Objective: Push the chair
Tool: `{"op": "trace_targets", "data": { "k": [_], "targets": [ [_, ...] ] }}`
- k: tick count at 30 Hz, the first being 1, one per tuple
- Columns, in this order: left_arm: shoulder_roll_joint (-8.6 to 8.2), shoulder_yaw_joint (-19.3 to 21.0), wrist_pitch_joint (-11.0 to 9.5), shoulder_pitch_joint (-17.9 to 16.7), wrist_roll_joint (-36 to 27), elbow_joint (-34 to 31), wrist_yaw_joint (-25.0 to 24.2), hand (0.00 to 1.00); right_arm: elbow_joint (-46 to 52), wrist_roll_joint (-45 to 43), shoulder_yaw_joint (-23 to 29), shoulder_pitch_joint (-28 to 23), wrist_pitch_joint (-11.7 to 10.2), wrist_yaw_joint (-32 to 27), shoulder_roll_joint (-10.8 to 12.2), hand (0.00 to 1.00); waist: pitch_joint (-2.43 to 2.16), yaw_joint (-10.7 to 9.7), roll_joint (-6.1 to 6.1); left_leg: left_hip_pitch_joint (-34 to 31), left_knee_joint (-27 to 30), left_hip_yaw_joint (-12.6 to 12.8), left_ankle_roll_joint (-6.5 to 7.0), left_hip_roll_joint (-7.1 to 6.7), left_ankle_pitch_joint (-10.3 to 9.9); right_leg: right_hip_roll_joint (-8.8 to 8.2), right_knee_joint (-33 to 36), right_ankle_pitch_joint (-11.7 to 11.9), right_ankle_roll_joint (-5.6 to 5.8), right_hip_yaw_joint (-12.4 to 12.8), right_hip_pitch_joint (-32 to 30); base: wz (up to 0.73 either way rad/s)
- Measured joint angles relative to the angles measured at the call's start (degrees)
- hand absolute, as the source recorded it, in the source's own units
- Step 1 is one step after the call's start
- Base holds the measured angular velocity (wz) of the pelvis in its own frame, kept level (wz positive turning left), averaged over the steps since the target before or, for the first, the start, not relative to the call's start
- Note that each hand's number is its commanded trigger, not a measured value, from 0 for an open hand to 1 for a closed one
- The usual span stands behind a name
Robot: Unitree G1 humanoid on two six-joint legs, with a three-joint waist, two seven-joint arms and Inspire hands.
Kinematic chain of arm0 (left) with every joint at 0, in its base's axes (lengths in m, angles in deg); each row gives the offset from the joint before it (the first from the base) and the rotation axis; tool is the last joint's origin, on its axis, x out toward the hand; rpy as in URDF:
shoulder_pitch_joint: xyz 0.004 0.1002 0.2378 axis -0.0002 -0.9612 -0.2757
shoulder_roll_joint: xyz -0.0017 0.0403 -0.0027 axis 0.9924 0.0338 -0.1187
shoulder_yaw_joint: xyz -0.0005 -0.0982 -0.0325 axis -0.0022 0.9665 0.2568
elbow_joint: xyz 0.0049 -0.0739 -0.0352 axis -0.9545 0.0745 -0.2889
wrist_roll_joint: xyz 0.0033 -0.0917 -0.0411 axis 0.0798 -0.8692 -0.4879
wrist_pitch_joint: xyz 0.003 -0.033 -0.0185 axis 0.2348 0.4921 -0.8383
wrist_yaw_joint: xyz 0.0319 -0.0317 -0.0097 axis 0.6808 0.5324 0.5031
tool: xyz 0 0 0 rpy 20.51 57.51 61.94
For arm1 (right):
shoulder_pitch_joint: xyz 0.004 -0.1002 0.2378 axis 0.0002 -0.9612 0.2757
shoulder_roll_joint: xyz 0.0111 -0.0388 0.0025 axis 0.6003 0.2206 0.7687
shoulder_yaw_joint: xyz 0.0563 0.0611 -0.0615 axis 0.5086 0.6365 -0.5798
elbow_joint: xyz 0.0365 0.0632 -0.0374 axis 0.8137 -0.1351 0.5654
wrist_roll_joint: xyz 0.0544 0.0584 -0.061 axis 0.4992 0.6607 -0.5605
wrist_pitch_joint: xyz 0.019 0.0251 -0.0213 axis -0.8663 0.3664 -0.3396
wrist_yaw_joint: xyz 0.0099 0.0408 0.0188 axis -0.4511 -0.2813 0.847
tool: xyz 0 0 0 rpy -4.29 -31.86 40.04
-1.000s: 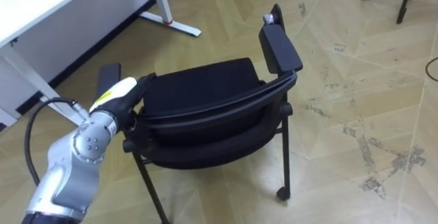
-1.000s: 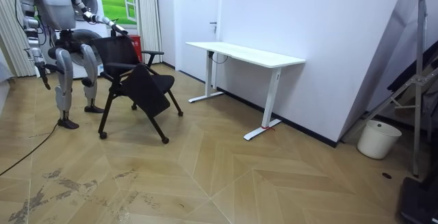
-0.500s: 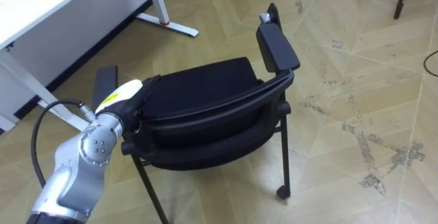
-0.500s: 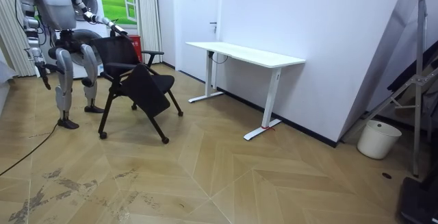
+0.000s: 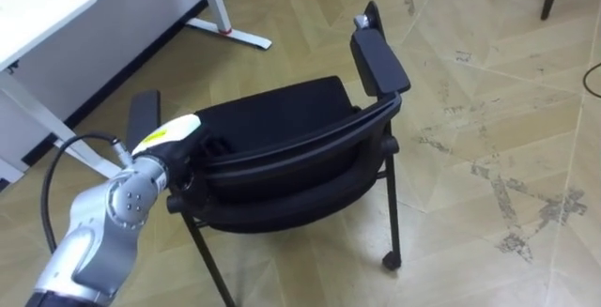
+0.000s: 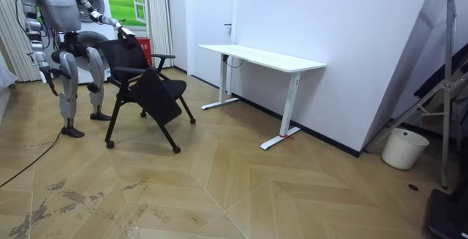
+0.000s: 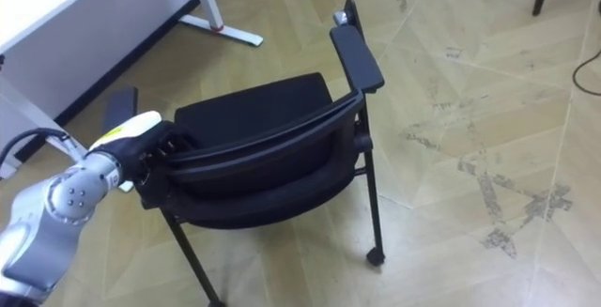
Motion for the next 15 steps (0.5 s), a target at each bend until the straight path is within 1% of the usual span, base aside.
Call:
{"op": "trace_targets", "data": {
  "k": [1, 8, 13, 15],
  "targets": [
    [0.0, -0.19, -0.44, -0.04, 0.29, -0.03, 0.25, 1.0, 0.0, -0.45, 0.0, 0.0, -0.02, 0.28, 0.0, 0.0, 0.03, 0.05, -0.01, -0.02, 0.0, -0.04, 0.0, 0.0, 0.0, -0.01, 0.0, 0.0, 0.0, -0.03, 0.0, 0.0],
    [-0.03, -0.32, -1.09, -0.05, 0.59, -0.51, 1.31, 1.0, 0.07, -1.25, 0.01, 0.18, -0.82, 1.3, -0.05, 0.0, 0.14, 0.3, -0.19, -0.09, 0.33, -0.06, 0.0, 0.02, 0.0, -0.01, 0.07, 0.0, 0.0, 0.0, -0.22, 0.0],
    [-0.02, -0.32, -2.27, -0.04, 0.62, -0.5, 2.35, 1.0, -0.43, -0.02, 0.02, -0.31, -1.03, 2.15, -0.08, 0.0, 0.08, 0.7, -0.12, -0.67, 0.42, -0.1, 0.0, 0.01, 0.0, -0.01, 0.11, 0.01, -0.02, 0.01, -0.68, 0.0],
    [-0.02, -0.32, -2.32, -0.05, 0.65, -0.5, 2.47, 1.0, -0.89, 0.6, 0.15, -0.7, -1.13, 2.2, -0.08, 0.0, 0.08, 0.68, -0.12, -0.63, 0.43, -0.11, 0.0, 0.01, 0.0, -0.01, 0.11, 0.01, -0.02, -0.01, -0.61, 0.0]
  ]
}}
